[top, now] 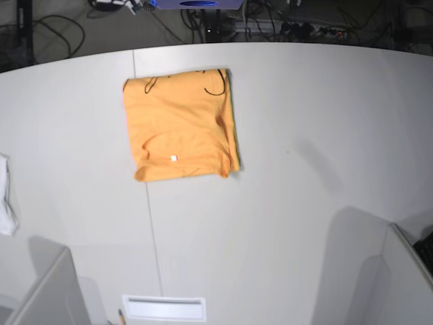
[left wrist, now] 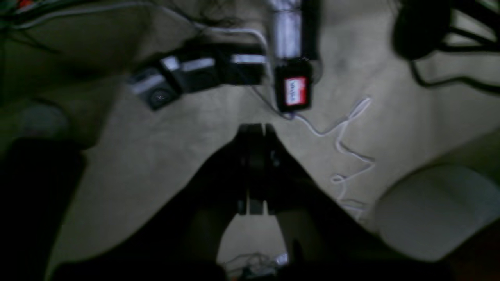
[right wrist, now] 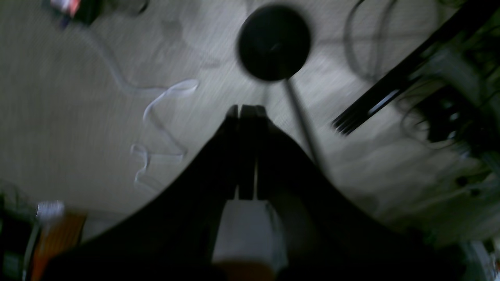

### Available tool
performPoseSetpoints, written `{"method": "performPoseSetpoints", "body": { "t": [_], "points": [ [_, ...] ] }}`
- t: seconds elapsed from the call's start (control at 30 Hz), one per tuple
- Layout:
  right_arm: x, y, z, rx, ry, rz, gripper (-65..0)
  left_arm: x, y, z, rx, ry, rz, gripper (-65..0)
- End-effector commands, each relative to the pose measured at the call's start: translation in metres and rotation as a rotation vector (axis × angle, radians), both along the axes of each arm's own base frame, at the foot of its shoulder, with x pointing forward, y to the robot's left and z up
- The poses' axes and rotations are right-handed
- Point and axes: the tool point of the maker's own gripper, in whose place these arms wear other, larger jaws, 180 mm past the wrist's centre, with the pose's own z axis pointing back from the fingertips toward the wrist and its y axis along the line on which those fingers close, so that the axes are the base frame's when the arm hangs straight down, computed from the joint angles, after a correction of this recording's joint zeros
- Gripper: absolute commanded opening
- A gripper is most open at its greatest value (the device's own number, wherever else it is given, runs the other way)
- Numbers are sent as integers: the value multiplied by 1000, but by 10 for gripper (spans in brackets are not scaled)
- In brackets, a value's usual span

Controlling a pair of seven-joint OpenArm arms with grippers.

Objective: Fold the T-shirt properly

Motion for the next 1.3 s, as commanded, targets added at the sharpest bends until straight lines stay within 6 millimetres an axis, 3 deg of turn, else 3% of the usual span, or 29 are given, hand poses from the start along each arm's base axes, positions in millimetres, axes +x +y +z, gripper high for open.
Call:
{"method": "performPoseSetpoints", "body": {
  "t": [0.0, 0.1, 0.27, 0.37, 0.5, 0.8, 0.9, 1.27],
  "points": [
    [4, -1, 0, -8, -9, -3, -650, -6, 3, 1, 16, 7, -5, -650],
    [17, 14, -3, 13, -23, -1, -650, 8, 0, 0, 55, -85, -1, -650],
    [15, 16, -3, 17, -23, 1, -650, 10, 3, 1, 97, -132, -2, -650],
    [1, 16, -2, 16, 0, -1, -650, 11, -5, 1, 85, -135, 3, -650],
    [-16, 36, -2, 48, 23, -10, -650, 9, -6, 1, 84, -132, 4, -650],
    [-27, 68, -3, 93, 41, -17, -650, -6, -7, 1, 80, -91, -13, -650],
    [-39, 70, -1, 95, 60, -19, -650, -14, -7, 2, 79, -74, -11, -650],
    [-42, 66, 0, 89, 65, -17, -650, -17, -7, 2, 80, -65, -12, -650]
  ]
}}
